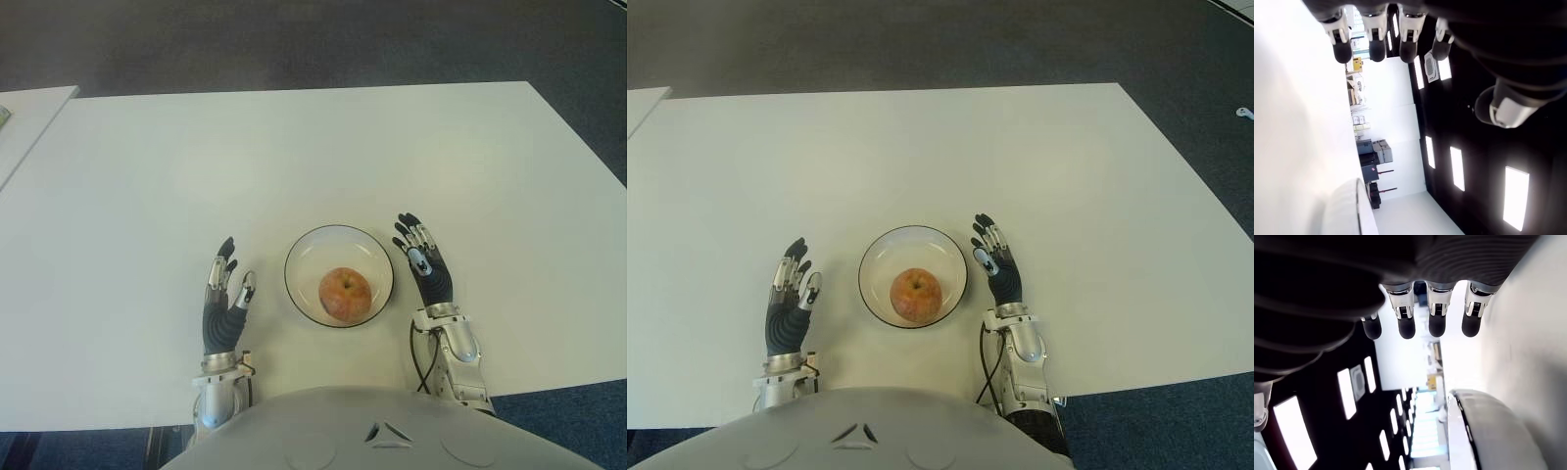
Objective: Put the apples into the plate.
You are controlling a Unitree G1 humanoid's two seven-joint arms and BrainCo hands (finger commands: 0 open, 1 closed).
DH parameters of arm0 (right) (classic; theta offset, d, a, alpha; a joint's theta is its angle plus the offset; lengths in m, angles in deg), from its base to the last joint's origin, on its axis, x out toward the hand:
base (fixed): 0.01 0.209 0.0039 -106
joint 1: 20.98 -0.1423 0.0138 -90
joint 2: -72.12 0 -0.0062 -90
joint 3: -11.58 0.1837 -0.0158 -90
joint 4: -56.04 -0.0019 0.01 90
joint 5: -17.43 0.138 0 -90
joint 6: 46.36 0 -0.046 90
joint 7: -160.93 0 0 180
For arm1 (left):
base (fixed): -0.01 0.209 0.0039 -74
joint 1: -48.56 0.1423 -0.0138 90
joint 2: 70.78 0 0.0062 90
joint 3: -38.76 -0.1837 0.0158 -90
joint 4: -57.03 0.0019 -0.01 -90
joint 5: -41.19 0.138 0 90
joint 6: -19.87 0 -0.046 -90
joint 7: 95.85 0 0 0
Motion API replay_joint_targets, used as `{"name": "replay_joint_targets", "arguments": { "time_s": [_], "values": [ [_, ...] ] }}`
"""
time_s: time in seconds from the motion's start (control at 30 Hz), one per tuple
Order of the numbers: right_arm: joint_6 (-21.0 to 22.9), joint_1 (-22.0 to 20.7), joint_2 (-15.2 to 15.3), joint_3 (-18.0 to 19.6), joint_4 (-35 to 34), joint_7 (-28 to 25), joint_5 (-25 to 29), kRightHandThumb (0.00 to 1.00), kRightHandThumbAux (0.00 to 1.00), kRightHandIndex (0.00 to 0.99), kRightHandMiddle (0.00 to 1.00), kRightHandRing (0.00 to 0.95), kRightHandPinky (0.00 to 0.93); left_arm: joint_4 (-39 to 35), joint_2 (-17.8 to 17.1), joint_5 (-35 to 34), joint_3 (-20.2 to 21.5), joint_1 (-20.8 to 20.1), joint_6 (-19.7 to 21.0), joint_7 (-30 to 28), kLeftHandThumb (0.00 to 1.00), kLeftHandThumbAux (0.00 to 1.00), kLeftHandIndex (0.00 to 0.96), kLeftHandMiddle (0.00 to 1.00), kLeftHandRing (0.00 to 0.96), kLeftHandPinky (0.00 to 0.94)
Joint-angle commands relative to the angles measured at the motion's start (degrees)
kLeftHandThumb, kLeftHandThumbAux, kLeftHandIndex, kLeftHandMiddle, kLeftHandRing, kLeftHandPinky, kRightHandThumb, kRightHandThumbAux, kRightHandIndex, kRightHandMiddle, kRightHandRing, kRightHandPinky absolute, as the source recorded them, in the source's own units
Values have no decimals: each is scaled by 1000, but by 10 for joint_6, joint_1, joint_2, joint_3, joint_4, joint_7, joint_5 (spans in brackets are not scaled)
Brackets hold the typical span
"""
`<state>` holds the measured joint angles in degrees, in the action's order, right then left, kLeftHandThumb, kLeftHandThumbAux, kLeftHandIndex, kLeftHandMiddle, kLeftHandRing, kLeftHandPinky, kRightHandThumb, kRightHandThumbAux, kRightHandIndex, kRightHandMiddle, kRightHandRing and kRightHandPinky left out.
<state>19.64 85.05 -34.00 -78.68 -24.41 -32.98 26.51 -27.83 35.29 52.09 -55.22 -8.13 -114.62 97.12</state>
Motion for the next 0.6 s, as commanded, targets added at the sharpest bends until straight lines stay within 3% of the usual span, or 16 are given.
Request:
{"name": "replay_joint_targets", "arguments": {
  "time_s": [0.03,0.23,0.6],
  "values": [
    [23,20,-15,-5,18,10,2,201,420,0,0,0,0,13,-6,-16,2,-7,5,-19,25,477,0,0,0,0],
    [22,20,-30,-1,24,2,29,199,427,0,0,0,0,42,-6,-35,0,-17,0,-38,23,475,0,0,0,0],
    [2,28,-40,-3,34,1,31,209,436,0,0,0,0,49,-11,-57,1,-11,7,-75,1,460,0,0,0,0]
  ]
}}
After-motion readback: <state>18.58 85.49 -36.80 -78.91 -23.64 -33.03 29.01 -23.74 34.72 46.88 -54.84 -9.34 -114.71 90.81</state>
